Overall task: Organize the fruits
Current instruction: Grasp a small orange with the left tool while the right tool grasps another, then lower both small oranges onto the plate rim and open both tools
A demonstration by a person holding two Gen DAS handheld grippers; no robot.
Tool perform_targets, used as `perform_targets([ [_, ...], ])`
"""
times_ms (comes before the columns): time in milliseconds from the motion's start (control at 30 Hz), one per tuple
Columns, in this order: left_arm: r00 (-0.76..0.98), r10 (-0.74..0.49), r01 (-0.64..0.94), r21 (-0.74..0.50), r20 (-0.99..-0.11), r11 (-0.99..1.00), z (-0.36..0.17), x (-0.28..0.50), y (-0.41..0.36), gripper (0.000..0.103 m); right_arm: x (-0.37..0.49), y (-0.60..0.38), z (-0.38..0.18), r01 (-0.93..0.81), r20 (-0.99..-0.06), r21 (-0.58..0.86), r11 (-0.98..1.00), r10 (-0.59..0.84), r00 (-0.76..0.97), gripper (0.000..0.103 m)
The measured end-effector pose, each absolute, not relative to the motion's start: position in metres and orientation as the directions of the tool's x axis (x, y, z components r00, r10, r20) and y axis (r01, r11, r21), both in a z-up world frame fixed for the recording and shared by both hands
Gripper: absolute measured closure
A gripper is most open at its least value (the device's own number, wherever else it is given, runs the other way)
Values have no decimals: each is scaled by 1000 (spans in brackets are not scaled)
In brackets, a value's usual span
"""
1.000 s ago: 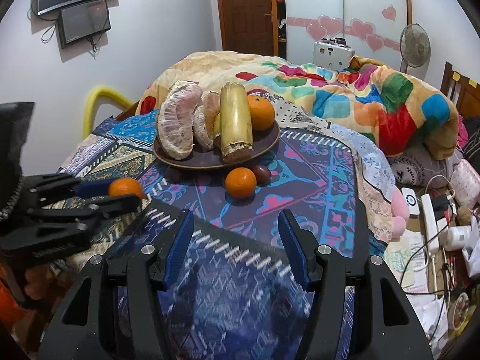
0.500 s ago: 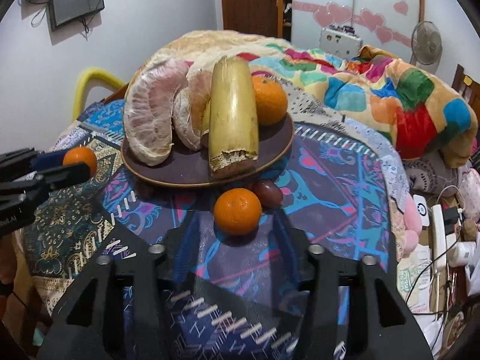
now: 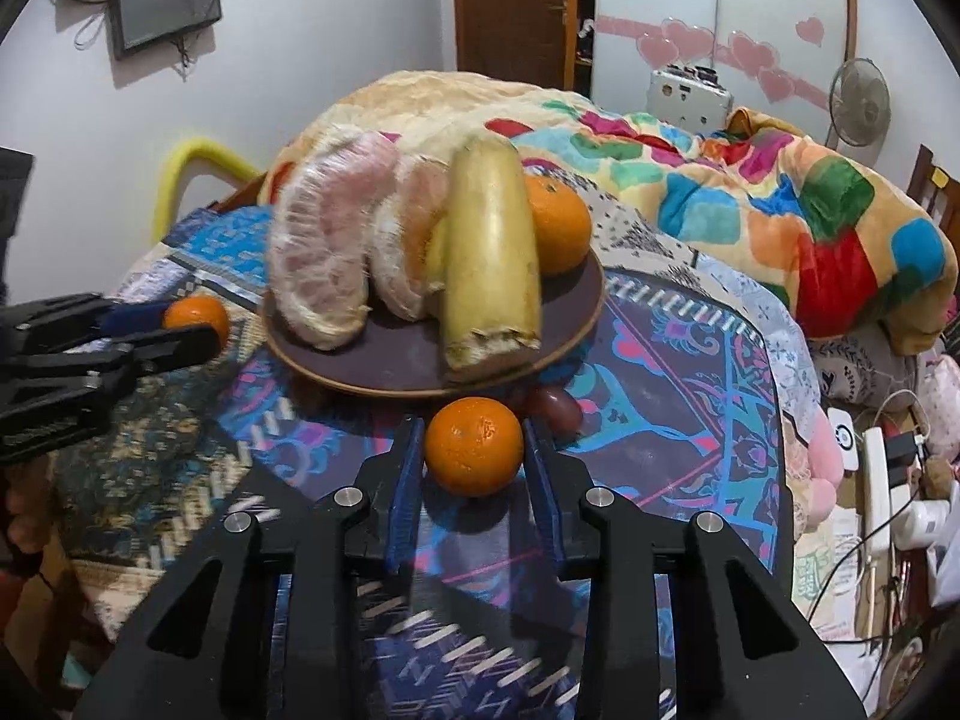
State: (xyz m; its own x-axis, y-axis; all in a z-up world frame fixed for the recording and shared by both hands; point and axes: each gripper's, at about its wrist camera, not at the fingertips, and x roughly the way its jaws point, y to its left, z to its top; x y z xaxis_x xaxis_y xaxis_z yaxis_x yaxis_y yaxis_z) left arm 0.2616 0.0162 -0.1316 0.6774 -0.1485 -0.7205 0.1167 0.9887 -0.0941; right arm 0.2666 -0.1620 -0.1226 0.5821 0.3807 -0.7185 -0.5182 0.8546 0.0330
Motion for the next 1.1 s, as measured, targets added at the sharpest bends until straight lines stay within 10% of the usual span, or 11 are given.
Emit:
perform_targets([
  [1100, 688, -218, 203, -105, -692, 974, -107, 277, -21, 66, 274, -169, -85, -500, -643, 38, 865, 404, 651, 68],
])
